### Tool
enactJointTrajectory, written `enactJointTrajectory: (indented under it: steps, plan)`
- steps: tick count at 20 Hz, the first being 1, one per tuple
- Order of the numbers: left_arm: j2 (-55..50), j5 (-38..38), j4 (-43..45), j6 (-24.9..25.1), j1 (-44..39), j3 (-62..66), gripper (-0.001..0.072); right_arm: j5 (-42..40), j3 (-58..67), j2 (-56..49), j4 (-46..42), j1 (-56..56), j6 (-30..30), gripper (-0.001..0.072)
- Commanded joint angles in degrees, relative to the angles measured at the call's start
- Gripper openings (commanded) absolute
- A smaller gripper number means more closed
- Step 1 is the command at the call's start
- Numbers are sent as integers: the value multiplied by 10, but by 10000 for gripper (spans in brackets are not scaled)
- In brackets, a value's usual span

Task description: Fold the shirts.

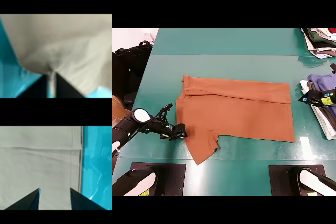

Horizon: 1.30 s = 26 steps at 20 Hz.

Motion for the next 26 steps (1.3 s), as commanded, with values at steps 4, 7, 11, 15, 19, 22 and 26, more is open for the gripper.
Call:
enactJointTrajectory:
  steps: [4, 7, 11, 15, 19, 22, 26]
  plan:
    - [17, -18, -73, 45, 0, 19, 21, 102, -4, 2, -67, -38, -13, 431]
    - [45, -20, -73, 55, 0, 39, 21, 120, -66, 2, -94, -91, -13, 461]
    - [51, -16, -72, 59, 0, 45, 22, 83, -209, 1, -79, -138, -16, 460]
    - [51, -5, -72, 59, 0, 45, 21, 37, -270, 1, -72, -122, -21, 445]
    - [51, 0, -72, 59, 0, 45, 22, 22, -271, 2, -59, -83, -22, 335]
    - [51, -6, -70, 59, 0, 45, 22, 33, -272, 1, -61, -55, -22, 303]
    - [63, -48, -47, 50, 0, 48, 19, 57, -270, 3, -62, -42, -24, 21]
